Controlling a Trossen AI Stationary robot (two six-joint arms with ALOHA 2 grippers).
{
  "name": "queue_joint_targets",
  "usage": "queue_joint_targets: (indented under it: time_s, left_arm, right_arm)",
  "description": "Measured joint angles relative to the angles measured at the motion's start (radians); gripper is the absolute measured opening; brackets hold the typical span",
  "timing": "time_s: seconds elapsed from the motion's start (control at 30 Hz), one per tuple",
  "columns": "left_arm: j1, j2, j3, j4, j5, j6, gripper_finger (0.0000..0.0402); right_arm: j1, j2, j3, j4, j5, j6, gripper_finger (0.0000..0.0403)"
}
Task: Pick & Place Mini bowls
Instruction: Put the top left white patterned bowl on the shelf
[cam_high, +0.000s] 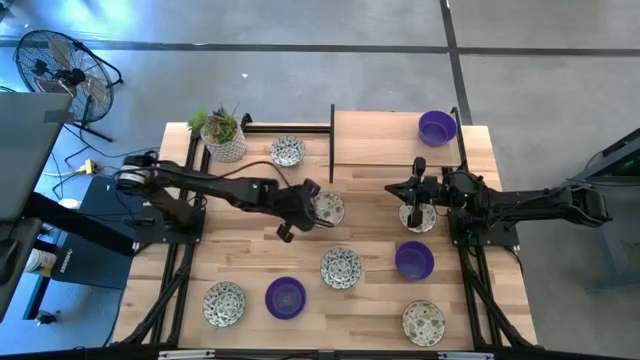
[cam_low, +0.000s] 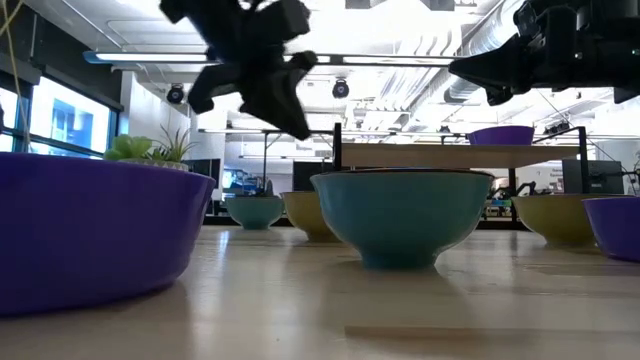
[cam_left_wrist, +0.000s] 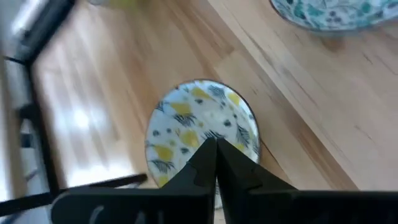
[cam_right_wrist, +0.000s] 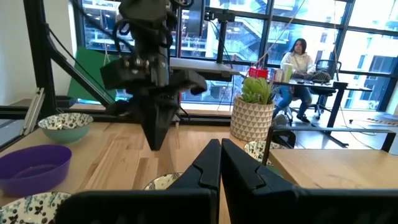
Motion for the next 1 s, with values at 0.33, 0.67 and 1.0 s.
queue_joint_targets:
  time_s: [0.33, 0.67, 1.0]
  left_arm:
    - [0.021, -0.165, -0.323, 0.481, 0.013, -0.02, 0.0003]
    - [0.138, -0.253, -0.586, 0.898, 0.181, -0.079, 0.0003]
    - [0.21, -0.294, -0.767, 1.167, 0.218, -0.08, 0.0003]
  right_arm:
    - [0.017, 0.023, 0.056, -0.083, 0.011, 0.019, 0.0]
    - [0.105, 0.19, 0.245, -0.292, 0.109, -0.038, 0.0]
    - [0.152, 0.37, 0.386, -0.365, 0.139, -0.034, 0.0007]
